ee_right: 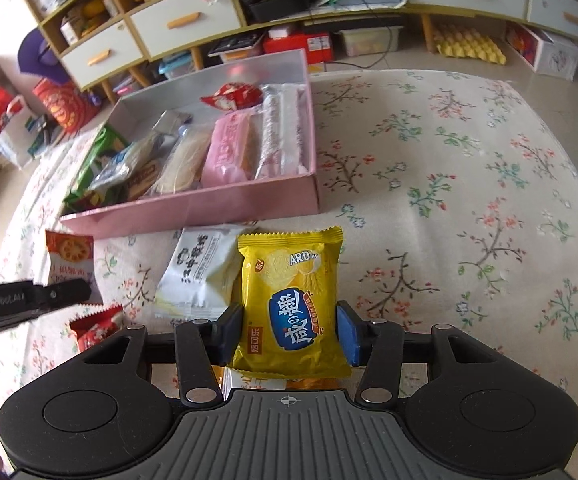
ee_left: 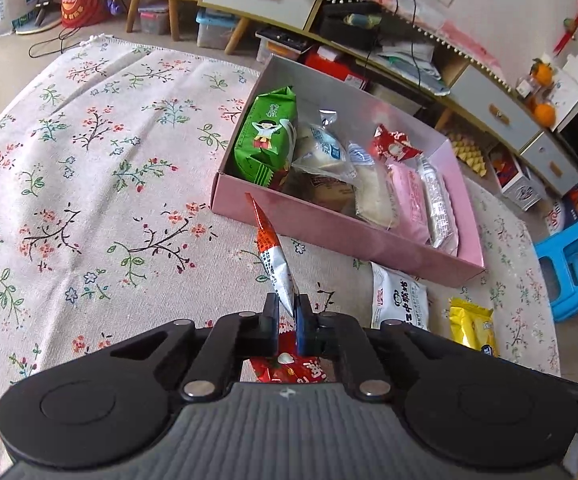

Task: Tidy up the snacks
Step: 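Lift the stick snack with left tool while right tool lifts yellow pack toward box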

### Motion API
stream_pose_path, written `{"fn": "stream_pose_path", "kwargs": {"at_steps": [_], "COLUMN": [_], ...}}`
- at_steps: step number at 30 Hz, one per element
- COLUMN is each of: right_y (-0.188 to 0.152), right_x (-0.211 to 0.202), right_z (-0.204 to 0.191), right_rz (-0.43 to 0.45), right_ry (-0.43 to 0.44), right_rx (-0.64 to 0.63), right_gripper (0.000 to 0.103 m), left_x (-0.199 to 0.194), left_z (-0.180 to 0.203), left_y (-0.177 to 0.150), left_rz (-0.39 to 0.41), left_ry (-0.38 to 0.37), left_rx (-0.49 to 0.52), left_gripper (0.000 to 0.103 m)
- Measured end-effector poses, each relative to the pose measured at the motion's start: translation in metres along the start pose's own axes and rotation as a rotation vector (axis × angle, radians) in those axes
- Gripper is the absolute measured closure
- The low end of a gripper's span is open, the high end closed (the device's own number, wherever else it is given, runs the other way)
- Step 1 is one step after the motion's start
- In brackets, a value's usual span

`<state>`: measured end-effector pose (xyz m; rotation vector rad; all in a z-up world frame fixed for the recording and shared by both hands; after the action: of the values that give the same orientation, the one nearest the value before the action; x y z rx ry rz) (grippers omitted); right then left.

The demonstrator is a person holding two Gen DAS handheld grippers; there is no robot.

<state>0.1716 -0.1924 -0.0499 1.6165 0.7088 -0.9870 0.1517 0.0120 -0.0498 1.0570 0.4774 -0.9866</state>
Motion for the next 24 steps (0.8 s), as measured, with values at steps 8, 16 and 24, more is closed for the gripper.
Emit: {"fn": "stream_pose_path", "kwargs": {"at_steps": [8,16,24], "right_y": [0.009,0.019,0.022], "right_x": [-0.016,-0.023,-0.028], "right_z": [0.007,0.024,0.023], "right_rz": [0.03,0.056,0.079], "right_ry": [0.029,0.032,0.047], "right_rx": [0.042,0.093,0.078], "right_gripper": [0.055,0.055,0.055], "left_x": [-0.006,-0.01,-0.017], "left_z": [0.003,0.008,0.002], "left_y": [0.003,0.005,0.011], "left_rz": [0.019,0.035,0.061], "left_ry": [-0.025,-0.048,-0.061], "left_rx": [-0.011,-0.007,-0.032], "left_gripper": [0.096,0.096,0.096]}}
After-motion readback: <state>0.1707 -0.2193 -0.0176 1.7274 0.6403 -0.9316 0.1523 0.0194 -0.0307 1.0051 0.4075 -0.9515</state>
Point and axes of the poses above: each gripper's, at about its wrist camera, not at the fingertips, and x roughly the way its jaws point, z to its right, y to its top, the point moved 9 cm from there along x, roughly the way its jaws point, and after that the axes turned 10 degrees about -y, right-handed, at the moved point
